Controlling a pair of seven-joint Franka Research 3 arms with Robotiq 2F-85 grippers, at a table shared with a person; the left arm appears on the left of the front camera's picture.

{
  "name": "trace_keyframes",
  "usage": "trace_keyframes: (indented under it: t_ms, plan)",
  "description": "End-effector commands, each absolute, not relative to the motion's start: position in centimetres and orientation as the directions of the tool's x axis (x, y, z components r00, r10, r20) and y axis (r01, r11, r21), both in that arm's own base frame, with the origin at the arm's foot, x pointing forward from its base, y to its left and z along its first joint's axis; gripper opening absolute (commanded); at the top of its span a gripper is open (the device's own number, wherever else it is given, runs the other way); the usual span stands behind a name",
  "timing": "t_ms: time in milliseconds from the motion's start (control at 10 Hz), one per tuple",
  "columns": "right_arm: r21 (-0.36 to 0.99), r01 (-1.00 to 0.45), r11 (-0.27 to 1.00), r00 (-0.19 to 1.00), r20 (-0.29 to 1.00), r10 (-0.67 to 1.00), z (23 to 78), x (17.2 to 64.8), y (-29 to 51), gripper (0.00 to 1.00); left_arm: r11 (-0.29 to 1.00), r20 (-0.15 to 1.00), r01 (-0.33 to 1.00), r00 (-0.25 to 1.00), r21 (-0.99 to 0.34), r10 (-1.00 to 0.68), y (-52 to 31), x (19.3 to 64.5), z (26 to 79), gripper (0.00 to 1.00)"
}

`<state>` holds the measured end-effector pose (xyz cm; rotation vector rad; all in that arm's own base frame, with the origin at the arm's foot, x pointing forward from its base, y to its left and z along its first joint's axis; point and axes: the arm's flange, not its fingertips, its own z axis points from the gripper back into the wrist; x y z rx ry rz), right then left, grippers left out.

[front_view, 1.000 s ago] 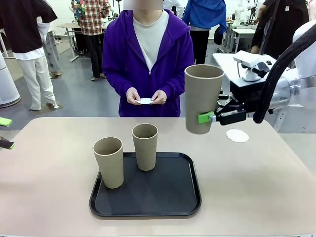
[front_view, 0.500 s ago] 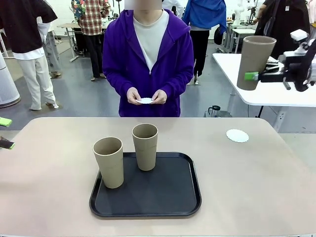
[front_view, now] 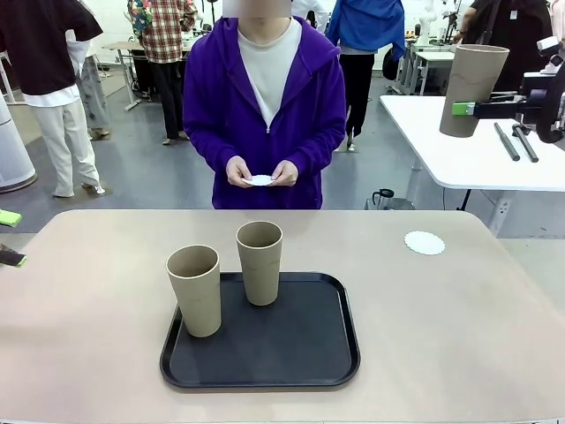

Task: Place coasters on the table and set cups on them.
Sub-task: Pick up one Reusable plastic cup and place it on a coaster set by the human.

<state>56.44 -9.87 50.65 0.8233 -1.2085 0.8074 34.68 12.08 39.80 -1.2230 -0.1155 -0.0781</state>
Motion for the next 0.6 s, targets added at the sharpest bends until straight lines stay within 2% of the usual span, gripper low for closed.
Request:
trace_keyframes:
  t_ms: [0,500]
  plan:
    - [0.134,-0.869,0.476,0.185,0.981,0.061,50.66,56.78,-9.64,0.82,0.329,0.137,0.126,0.991,-0.936,0.010,12.09,34.65,39.93,1.00]
    - [0.108,-0.873,0.475,0.169,0.982,0.088,50.57,56.45,-9.82,0.82,0.329,0.137,0.126,0.991,-0.936,0.010,12.09,34.65,39.93,1.00]
